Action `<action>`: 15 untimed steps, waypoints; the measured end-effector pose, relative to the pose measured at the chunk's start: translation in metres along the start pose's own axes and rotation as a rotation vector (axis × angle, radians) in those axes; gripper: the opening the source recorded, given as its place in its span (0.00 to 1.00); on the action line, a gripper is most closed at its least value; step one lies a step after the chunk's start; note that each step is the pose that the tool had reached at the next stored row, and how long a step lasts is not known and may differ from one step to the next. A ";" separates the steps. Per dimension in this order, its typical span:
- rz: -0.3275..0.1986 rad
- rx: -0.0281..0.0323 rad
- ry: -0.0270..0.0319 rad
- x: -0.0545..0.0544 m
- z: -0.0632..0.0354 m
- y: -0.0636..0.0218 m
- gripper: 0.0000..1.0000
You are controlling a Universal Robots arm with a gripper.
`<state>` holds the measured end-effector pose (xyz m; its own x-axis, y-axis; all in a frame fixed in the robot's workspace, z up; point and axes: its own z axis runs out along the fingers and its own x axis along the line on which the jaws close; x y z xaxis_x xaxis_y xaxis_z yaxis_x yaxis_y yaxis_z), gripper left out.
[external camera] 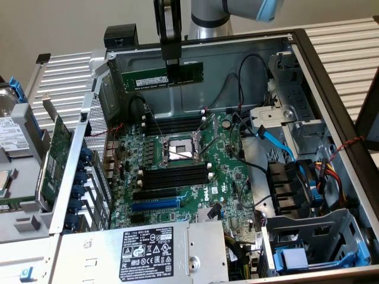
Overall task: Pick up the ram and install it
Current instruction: 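Pick up the ram and move it above insertion slot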
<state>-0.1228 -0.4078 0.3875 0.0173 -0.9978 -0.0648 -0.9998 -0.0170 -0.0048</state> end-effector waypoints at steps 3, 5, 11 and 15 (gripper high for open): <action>0.000 -0.0041 -0.0002 0.000 0.0007 -0.0001 0.13; 0.001 -0.0103 -0.0011 0.000 0.0025 -0.0006 0.13; 0.001 -0.0199 -0.0059 0.001 0.0094 -0.0052 0.13; 0.003 -0.0198 -0.0086 0.001 0.0166 -0.0066 0.13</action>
<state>-0.1161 -0.4079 0.3709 0.0143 -0.9972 -0.0734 -0.9998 -0.0155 0.0151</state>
